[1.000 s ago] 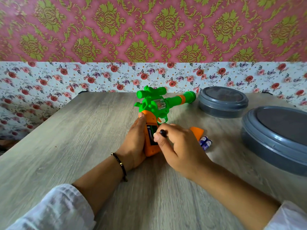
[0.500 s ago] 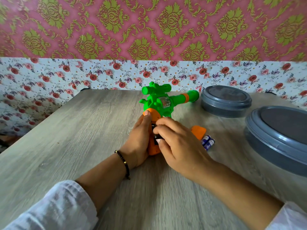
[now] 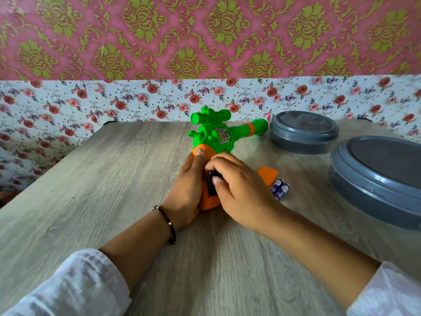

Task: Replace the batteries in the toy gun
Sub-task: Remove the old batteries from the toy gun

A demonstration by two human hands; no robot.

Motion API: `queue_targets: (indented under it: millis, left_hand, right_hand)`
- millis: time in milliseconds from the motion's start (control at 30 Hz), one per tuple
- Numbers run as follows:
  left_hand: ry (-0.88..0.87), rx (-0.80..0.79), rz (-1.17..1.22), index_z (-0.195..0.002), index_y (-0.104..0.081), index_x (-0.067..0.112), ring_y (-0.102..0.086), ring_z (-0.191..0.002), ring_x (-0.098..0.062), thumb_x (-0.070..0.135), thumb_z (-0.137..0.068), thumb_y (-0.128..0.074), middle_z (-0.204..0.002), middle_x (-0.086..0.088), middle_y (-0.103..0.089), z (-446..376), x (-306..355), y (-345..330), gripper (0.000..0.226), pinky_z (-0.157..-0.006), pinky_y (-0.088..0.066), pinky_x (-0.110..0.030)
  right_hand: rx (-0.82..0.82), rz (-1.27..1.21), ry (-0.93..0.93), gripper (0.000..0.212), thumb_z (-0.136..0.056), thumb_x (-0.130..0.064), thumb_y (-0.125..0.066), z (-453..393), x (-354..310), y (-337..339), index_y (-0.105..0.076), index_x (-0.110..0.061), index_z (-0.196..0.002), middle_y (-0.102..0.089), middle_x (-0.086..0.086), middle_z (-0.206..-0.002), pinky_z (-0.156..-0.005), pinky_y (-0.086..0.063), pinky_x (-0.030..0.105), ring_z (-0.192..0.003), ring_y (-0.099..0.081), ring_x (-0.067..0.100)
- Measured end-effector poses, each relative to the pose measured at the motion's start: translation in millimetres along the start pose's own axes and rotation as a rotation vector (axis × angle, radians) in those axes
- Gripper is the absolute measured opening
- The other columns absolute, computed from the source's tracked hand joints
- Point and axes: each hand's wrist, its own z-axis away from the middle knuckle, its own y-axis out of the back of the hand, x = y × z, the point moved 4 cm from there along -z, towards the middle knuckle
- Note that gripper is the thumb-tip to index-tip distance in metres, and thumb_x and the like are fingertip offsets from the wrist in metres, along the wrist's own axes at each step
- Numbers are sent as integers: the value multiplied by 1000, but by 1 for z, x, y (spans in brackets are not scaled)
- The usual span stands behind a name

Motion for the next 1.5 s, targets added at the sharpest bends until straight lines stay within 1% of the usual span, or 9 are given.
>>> queue_targets:
  millis: [100, 367, 567, 733, 933, 1033, 1200, 1400, 1500]
  left_hand:
    - [2, 12, -11, -120, -57, 14, -63, -108, -26, 40, -101, -32, -111, -15, -66, -1, -1, 1, 41, -93, -51, -42]
    - [-32, 19, -40, -114, -58, 17, -66, -96, -21, 38, -101, -32, -104, -9, -69, -1, -1, -1, 35, -84, -53, -37]
    - [-45, 6, -41, -112, -58, 20, -67, -92, -19, 40, -100, -30, -103, -8, -69, -1, -1, 0, 36, -84, -53, -37]
    - [-70, -3, -62, -109, -58, 20, -67, -87, -17, 40, -101, -29, -98, -6, -69, 0, -1, 0, 35, -77, -55, -33]
    - [-64, -11, -49, -105, -58, 17, -66, -89, -20, 37, -101, -30, -101, -11, -66, 2, 1, -3, 35, -77, -55, -35]
    - [-53, -8, -54, -110, -59, 18, -65, -96, -24, 37, -101, -30, -108, -14, -67, 3, 1, -4, 35, -86, -53, -42]
    - [-12, 0, -32, -114, -58, 17, -68, -85, -20, 39, -101, -30, -103, -13, -68, 2, 1, 0, 38, -72, -57, -34]
    - [4, 10, -20, -114, -57, 18, -64, -94, -31, 40, -99, -35, -111, -21, -65, 5, 2, -2, 34, -84, -52, -48]
    - [-23, 27, -40, -108, -56, 16, -59, -86, -25, 28, -97, -47, -95, -15, -62, 4, 0, -2, 18, -76, -52, -40]
  right_hand:
    - [-2, 21, -23, 23, -80, -11, -42, -4, 0, 1, -57, -13, -98, -57, 3, -100, -74, -47, 42, -89, -55, 24]
    - [-19, 33, -139, 28, -82, -6, -53, -3, 7, 2, -56, -16, -108, -63, 6, -104, -78, -43, 33, -97, -55, 25]
    - [-74, -13, -159, 32, -83, -6, -53, -4, 10, 5, -59, -21, -111, -65, 7, -106, -81, -48, 41, -97, -59, 27]
    - [-133, -46, -196, 27, -86, -11, -52, -6, 10, 7, -55, -30, -105, -66, 3, -91, -70, -49, 36, -82, -61, 25]
    - [-169, -75, -214, 23, -85, -9, -51, -8, 10, 11, -46, -32, -89, -47, -11, -65, -55, -35, 29, -61, -45, 13]
    - [-143, -113, -235, 19, -82, -13, -56, -9, 10, 16, -46, -29, -84, -51, -8, -65, -59, -41, 31, -61, -49, 12]
    - [-24, -166, -229, 20, -78, -25, -70, -4, 9, 22, -53, -19, -71, -55, -9, -62, -51, -33, 12, -55, -48, -3]
    - [71, -242, -317, 26, -71, -16, -73, -5, 16, 20, -49, -22, -62, -52, -7, -58, -53, -37, 19, -54, -45, 2]
    - [116, -328, -396, 15, -74, -14, -72, -7, 24, 43, -59, -18, -70, -54, -9, -60, -57, -38, 23, -56, -47, 4]
